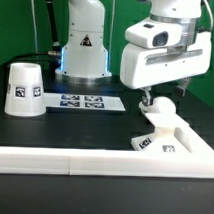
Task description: Assemble lamp
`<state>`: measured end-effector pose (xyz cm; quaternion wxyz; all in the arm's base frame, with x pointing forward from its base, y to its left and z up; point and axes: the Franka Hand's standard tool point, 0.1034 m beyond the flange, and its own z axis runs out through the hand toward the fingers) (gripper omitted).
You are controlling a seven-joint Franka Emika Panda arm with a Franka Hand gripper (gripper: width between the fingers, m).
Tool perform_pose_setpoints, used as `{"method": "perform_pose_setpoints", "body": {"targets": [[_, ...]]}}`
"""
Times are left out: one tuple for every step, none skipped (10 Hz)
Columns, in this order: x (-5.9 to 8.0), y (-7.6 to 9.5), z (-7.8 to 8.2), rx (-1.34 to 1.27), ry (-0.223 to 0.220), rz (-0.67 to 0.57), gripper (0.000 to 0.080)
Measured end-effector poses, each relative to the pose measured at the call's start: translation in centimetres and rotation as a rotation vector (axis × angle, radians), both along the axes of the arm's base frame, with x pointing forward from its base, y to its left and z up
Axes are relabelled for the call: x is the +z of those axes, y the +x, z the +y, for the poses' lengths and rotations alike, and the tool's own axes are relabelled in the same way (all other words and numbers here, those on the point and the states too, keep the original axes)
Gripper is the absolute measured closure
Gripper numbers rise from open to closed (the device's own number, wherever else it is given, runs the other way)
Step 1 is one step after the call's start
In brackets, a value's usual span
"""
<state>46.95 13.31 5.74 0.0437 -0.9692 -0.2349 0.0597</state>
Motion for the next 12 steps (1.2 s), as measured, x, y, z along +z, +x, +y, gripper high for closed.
{"method": "perform_pose_setpoints", "body": {"targets": [[0.1, -0.5, 0.7, -0.039, -0.041, 0.028, 0.0101], [0.2, -1.1, 1.3, -0.024, -0.074, 0.071, 0.0101], [0.1, -1.5, 1.4, -0.018, -0.085, 0.108, 0.0101], [0.1, -2.1, 1.3, -0.009, -0.112, 0.199, 0.0101], [0.1, -1.9, 1.5, -0.003, -0.128, 0.259, 0.0101], [0.0, -2.1, 1.6, 0.000, -0.143, 0.311, 0.0101], [0.0, -2.4, 1.6, -0.002, -0.165, 0.379, 0.0101], [0.0, -2.3, 1.9, 0.006, -0.181, 0.412, 0.0101], [0.0, -2.8, 2.0, 0.010, -0.211, 0.473, 0.0101], [-0.3, -2.9, 2.0, 0.018, -0.225, 0.526, 0.0101], [-0.3, -3.4, 1.7, 0.035, -0.263, 0.621, 0.0101], [-0.6, -3.0, 1.8, 0.040, -0.274, 0.651, 0.0101]]}}
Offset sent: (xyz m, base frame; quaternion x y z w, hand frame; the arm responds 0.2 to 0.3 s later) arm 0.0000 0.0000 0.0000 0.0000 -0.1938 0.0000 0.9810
